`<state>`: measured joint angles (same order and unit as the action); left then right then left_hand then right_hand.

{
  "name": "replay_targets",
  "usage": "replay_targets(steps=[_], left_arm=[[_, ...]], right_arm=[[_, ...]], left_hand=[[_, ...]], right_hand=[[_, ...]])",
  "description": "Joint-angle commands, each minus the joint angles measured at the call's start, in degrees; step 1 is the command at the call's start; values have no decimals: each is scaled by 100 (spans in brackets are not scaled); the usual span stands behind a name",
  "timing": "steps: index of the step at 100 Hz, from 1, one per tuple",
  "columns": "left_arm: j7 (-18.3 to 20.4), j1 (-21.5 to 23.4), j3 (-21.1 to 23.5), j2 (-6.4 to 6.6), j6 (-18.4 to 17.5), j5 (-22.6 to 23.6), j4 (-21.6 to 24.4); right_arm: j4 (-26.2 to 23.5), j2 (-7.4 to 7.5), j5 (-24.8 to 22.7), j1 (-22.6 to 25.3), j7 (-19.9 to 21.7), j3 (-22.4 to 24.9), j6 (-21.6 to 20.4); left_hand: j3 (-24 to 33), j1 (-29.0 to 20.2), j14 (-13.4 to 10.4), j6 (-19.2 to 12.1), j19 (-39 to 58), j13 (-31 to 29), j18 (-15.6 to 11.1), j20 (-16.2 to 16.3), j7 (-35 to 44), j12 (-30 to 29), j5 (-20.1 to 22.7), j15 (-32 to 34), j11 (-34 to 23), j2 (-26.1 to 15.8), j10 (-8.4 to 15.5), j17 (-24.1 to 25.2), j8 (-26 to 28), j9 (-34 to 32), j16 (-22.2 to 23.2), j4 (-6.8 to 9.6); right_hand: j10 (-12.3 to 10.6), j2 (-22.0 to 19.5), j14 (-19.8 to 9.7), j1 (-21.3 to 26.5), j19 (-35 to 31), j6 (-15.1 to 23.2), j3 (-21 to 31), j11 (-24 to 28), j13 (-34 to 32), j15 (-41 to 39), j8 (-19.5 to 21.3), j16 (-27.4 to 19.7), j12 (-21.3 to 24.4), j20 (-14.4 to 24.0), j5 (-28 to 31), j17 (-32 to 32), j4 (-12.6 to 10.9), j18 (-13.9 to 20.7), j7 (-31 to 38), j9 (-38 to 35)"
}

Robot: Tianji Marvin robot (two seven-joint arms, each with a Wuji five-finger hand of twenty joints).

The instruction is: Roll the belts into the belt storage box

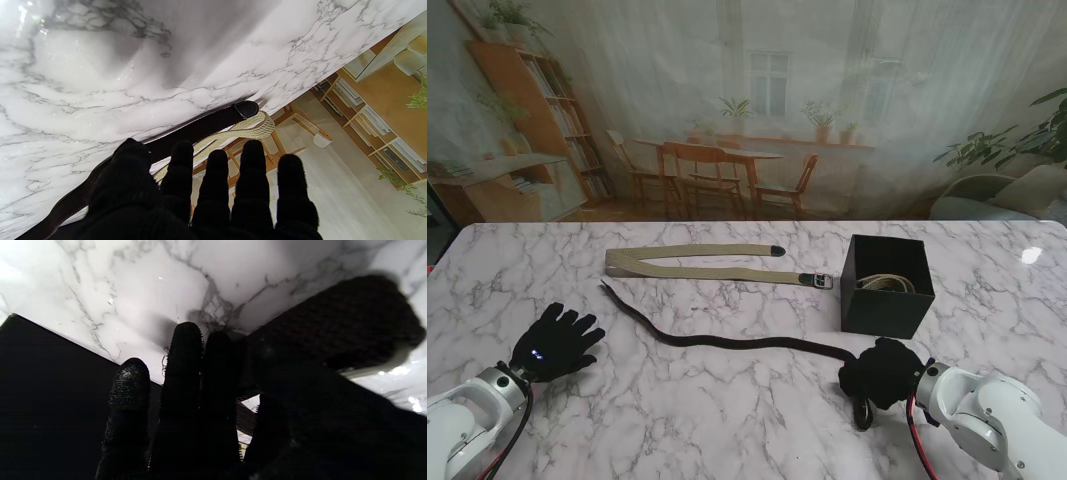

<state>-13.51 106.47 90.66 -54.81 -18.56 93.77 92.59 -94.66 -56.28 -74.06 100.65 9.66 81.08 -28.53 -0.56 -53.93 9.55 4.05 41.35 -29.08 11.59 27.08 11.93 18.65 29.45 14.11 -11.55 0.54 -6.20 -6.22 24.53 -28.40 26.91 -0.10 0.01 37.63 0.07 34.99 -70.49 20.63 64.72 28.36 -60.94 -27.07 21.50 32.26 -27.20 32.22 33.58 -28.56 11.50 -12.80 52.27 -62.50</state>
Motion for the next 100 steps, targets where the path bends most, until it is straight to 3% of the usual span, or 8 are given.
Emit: replay_targets(steps=[1,17,34,44,66,79,89,100], left_arm=[[77,1,-8,1,-11,-5,-9],[77,-5,-11,2,-17,-4,-11],[71,-2,-9,3,-15,-2,-13],[79,7,-7,1,-10,-2,-7],[85,20,-3,-1,-2,-2,-4],[82,24,0,0,-6,1,-1],[61,15,-5,2,-12,1,-9],[22,-1,-16,5,-17,-6,-31]], right_arm=[[5,-10,11,37,80,-18,86],[-14,-37,342,88,265,-4,197],[-32,-43,520,105,416,10,216],[-23,-52,680,102,478,0,263],[128,-98,858,78,124,-67,391],[235,-120,853,44,-177,-83,374],[298,-123,827,-2,-316,-82,308],[353,-123,791,-62,-414,-101,246]], left_hand=[[-66,-163,100,142,-15,64,212,28,71,-48,-58,112,-21,-270,-169,87,66,248,65,-78],[-68,-149,103,140,-19,65,210,27,73,-49,-55,111,-19,-271,-168,93,67,255,65,-79],[-67,-146,90,136,-20,70,216,28,77,-49,-50,108,-18,-274,-164,97,69,257,64,-79],[-67,-146,98,144,-20,69,211,28,84,-48,-34,108,-19,-272,-166,94,72,255,64,-79],[-67,-145,94,137,-21,70,214,29,84,-48,-36,108,-19,-274,-160,95,73,252,65,-79],[-68,-142,98,138,-20,66,215,30,82,-48,-41,110,-20,-269,-158,93,73,248,66,-79],[-66,-145,96,151,-20,62,211,30,57,-46,-93,112,-21,-270,-164,91,64,247,67,-79],[-66,-142,95,152,-19,55,210,31,47,-44,-102,115,-26,-270,-155,88,58,243,68,-79]], right_hand=[[136,106,162,-627,-73,147,-519,11,161,-262,221,-33,52,17,630,172,320,-268,964,493],[663,24,234,-882,308,699,-758,-117,1417,237,466,-347,344,36,1288,604,287,-636,884,2671],[1212,110,761,-895,1307,186,-606,-549,2474,1318,-397,-1469,1239,-490,1631,992,290,-1236,1221,3993],[1452,98,967,-809,1494,-63,-547,-719,2369,1441,-487,-1651,1419,-711,1665,1004,287,-1370,1310,3765],[397,-202,567,-516,1270,-271,-728,-37,1146,1088,-481,-1446,958,-830,1218,655,322,-1259,1247,507],[236,-265,541,-402,952,-30,-749,742,585,895,-321,-1223,223,-717,833,386,325,-1003,729,-406],[41,-292,247,-301,768,-211,-662,1109,252,739,-829,-1103,49,-670,467,226,316,-755,93,-1017],[-99,-638,-38,-512,637,-576,-239,1232,-131,500,-1035,-903,40,-710,-28,106,-392,-737,-1456,-1647]])
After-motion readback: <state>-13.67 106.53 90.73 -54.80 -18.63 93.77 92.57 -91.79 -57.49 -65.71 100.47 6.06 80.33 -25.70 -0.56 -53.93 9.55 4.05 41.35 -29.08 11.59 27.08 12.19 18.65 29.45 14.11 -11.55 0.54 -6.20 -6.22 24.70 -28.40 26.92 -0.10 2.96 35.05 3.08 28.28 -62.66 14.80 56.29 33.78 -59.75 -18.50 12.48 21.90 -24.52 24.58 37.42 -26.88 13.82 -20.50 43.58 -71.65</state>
